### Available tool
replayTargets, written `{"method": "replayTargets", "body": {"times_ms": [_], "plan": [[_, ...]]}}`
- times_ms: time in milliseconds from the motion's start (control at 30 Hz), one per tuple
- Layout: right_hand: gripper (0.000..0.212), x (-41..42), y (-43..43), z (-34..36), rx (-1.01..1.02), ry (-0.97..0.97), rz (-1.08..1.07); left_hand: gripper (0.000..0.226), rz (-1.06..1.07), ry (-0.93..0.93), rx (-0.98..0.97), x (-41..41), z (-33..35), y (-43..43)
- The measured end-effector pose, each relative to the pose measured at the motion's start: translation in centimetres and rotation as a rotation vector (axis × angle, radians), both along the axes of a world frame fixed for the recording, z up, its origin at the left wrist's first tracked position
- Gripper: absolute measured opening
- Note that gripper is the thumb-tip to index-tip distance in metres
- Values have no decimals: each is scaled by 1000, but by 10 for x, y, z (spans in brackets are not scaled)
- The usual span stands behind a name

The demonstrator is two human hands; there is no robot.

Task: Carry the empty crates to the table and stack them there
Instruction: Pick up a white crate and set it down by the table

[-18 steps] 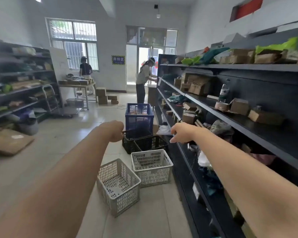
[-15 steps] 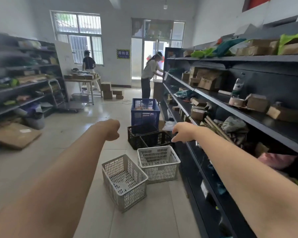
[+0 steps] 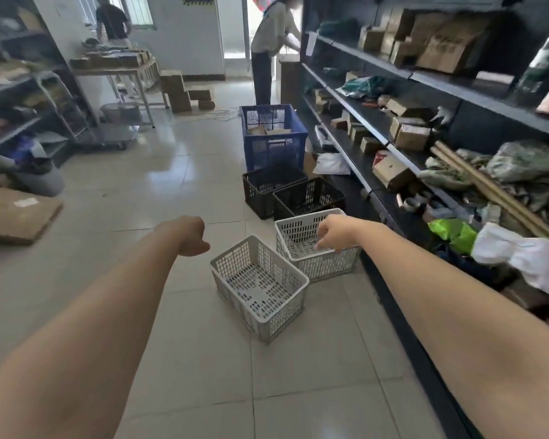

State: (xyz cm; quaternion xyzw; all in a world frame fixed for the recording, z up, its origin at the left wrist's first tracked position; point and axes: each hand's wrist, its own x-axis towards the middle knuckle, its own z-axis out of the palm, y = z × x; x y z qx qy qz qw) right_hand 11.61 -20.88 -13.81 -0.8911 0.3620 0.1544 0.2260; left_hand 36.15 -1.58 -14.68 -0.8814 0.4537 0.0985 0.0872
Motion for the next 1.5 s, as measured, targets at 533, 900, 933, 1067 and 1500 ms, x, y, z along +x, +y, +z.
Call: {"method": "replayTargets", "body": {"times_ms": [533,900,933,1067,1500], "plan": [[33,198,-145,-210,379,122,-272,32,-126,221,232,208,-181,-196],[21,265,-166,-380,641,80,-841,26,-128,479,251,322,-348,-311],[26,272,-167,-396,641,62,-907,26,-109,514,236,330,-364,-322],[24,296,-163,-477,595,27,-1147,29,-71,562,196,367,-445,-348],[54,271,-140,-722,210,-87,-1755,62,-109,392,103,446,-704,-387]]}}
